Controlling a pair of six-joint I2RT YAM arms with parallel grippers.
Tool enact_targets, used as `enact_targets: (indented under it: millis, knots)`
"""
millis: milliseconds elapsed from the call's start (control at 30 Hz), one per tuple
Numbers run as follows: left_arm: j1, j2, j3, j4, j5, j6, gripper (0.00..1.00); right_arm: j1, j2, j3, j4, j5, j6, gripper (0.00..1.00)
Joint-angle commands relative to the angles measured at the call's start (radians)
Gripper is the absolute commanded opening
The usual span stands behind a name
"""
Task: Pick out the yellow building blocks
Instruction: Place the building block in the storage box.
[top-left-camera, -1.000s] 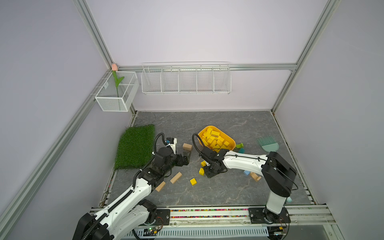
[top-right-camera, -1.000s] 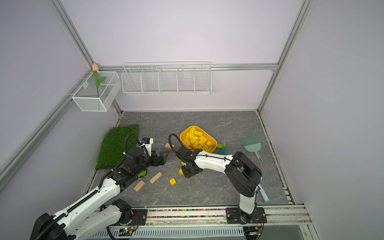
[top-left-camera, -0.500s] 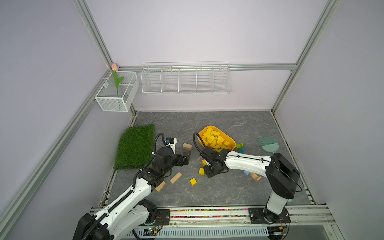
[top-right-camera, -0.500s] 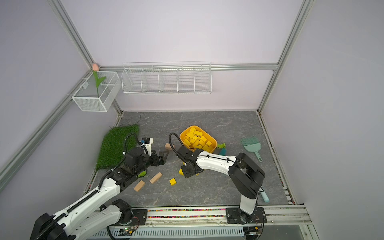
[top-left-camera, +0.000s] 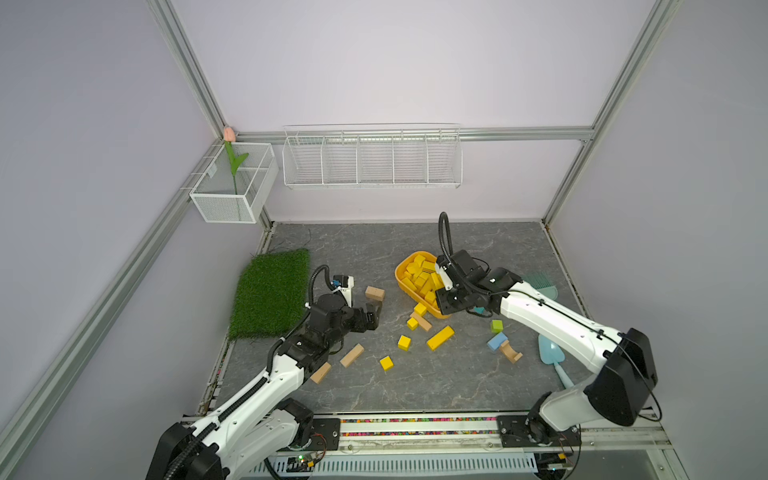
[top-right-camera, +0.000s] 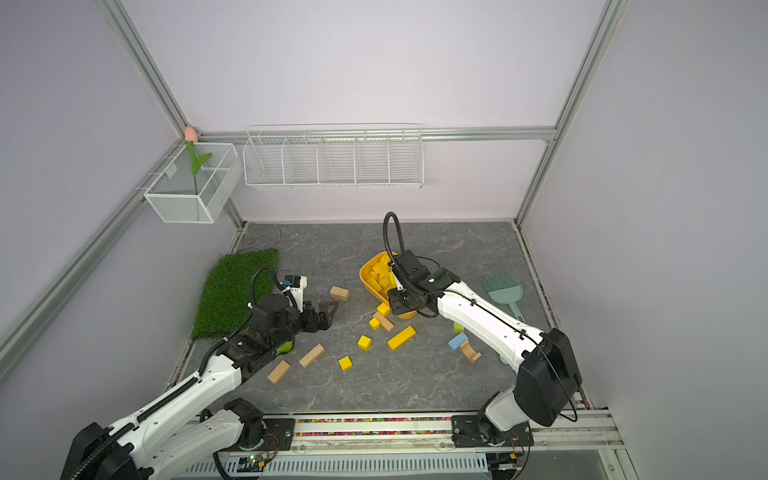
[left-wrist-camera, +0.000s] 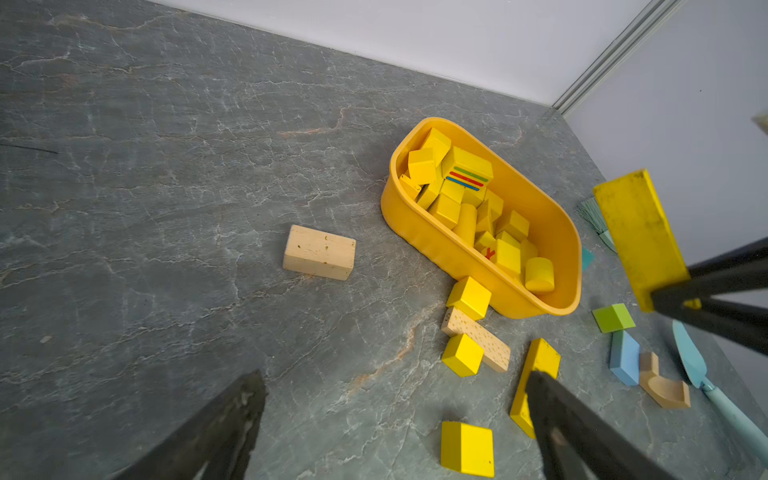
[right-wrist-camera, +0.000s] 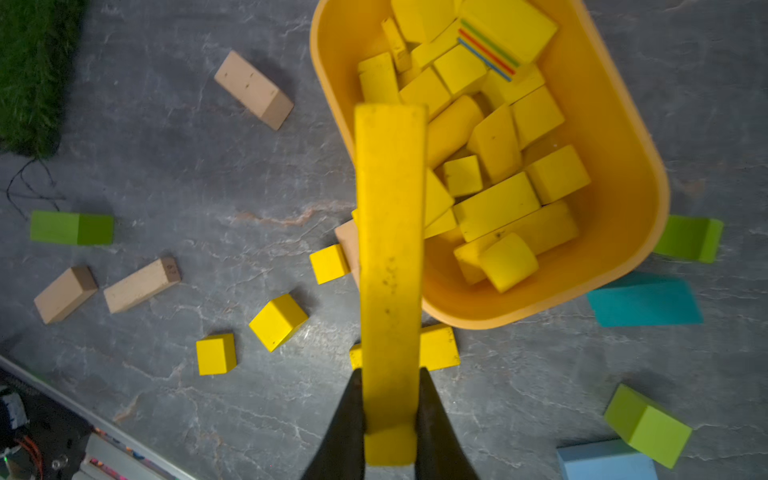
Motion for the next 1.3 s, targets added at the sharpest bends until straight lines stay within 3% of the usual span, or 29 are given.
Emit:
enact_targets:
  millis: [0,200,433,867,1267]
  knots:
    - [0.006,-0.001,0.027,0.018,0.008,-0.012,1.0,-0.034,0.015,0.025,-0.025,-0.037,-0.086,0.07]
    - [0.005,0.011,0.031,0.021,0.011,-0.012,1.0,-0.117,0.11,0.088,-0.018,-0.089,-0.151,0.07]
    - [0.008,0.016,0.031,0.024,0.014,-0.012,1.0,-0.163,0.287,0.243,-0.074,-0.045,-0.272,0.07]
    - [0.009,0.008,0.024,0.031,0.018,-0.014,1.0,-0.162,0.507,0.428,-0.152,-0.079,-0.356,0.07]
    - [0.011,0.008,0.02,0.036,0.024,-0.012,1.0,-0.162,0.579,0.467,-0.182,-0.075,-0.397,0.07]
